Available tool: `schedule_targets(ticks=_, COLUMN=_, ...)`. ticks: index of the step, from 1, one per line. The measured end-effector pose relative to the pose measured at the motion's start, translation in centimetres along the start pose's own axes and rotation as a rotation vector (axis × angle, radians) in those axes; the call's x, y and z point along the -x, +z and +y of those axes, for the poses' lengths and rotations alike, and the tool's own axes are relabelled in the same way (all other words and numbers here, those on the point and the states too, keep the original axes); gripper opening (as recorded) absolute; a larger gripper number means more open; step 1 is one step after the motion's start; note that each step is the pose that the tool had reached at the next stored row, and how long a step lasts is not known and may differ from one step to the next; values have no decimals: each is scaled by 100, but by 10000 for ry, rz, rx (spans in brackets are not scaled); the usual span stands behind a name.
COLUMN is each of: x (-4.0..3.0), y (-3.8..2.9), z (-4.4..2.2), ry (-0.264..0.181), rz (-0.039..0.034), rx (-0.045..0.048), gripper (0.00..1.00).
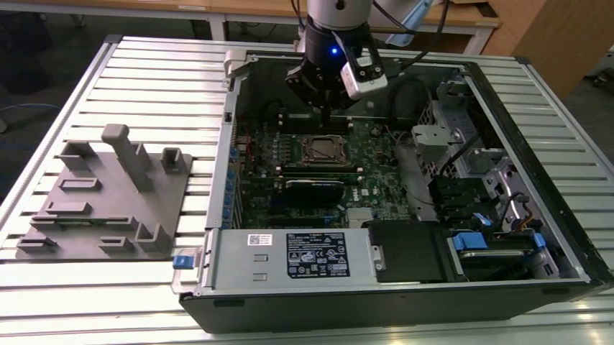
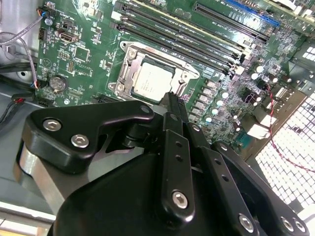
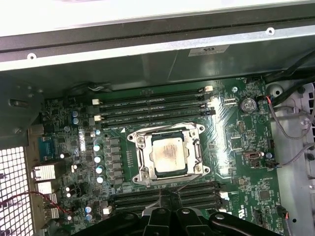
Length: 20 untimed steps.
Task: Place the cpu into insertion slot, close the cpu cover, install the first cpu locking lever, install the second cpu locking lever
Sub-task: 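Install the second cpu locking lever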
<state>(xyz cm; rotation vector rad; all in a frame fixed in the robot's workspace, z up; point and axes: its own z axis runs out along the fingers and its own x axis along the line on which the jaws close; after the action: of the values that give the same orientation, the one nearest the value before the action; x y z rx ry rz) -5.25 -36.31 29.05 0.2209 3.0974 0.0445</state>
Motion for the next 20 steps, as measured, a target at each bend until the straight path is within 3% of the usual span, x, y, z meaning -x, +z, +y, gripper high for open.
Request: schedule_targets(ticks=20, x=1, y=35, z=-17, ry=-44, rz=-2, rx=-15, gripper=10)
